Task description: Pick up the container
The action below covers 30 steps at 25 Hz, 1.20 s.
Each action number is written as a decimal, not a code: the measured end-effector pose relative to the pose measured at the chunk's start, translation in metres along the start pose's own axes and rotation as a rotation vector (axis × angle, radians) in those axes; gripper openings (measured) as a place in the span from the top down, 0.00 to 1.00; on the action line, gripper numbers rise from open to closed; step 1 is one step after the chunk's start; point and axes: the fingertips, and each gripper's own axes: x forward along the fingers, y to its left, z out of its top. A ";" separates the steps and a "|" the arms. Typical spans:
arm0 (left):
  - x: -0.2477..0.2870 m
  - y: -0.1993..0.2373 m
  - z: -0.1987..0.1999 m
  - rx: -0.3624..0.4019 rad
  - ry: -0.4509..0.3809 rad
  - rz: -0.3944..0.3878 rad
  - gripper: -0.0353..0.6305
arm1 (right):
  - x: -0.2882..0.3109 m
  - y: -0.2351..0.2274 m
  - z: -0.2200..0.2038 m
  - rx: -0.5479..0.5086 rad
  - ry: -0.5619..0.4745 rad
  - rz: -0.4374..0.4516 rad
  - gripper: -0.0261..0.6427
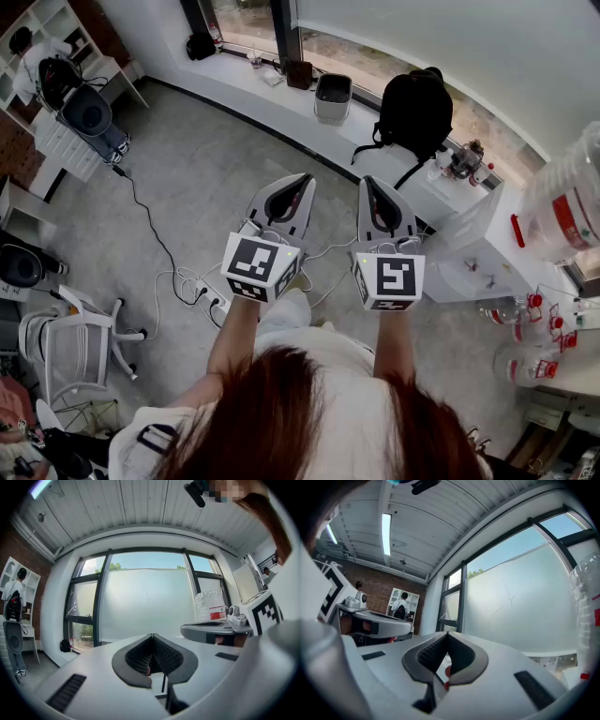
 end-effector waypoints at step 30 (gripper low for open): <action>0.099 0.174 -0.020 -0.001 0.021 -0.108 0.92 | 0.191 0.015 -0.008 0.066 0.009 -0.107 0.92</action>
